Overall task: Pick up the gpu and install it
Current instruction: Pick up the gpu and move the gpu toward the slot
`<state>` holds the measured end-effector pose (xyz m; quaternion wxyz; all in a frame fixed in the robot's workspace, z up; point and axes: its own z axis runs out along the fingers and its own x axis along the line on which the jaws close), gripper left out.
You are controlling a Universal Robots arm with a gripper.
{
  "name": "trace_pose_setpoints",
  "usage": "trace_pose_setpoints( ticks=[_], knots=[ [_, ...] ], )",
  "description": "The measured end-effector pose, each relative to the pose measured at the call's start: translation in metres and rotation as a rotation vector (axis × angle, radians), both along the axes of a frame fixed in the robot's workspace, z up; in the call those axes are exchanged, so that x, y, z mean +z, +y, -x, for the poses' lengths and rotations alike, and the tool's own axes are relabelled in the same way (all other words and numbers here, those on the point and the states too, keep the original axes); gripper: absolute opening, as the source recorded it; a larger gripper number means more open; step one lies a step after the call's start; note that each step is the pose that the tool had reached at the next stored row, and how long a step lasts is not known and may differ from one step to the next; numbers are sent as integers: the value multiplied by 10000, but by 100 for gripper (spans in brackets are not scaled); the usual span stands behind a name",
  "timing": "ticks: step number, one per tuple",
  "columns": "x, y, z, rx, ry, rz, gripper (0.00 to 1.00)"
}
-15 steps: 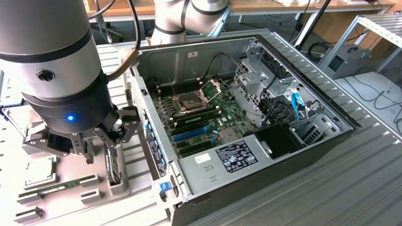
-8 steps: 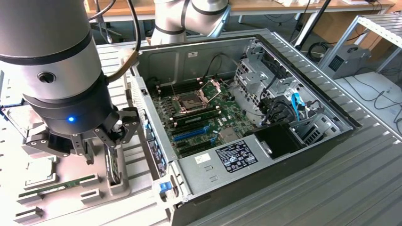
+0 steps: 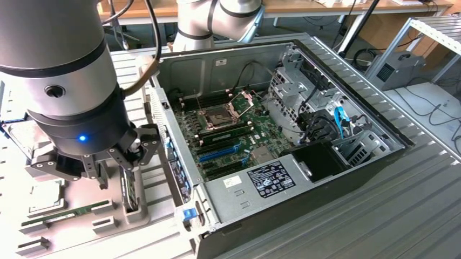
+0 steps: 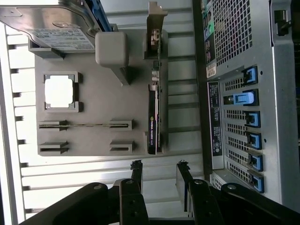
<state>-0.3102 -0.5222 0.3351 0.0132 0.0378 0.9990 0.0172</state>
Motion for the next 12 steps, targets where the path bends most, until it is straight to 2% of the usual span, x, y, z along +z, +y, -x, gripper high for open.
trace_pose_setpoints(
  ticks=[12],
  knots=[
    [-51, 0, 0, 1, 0, 0, 42]
  ],
)
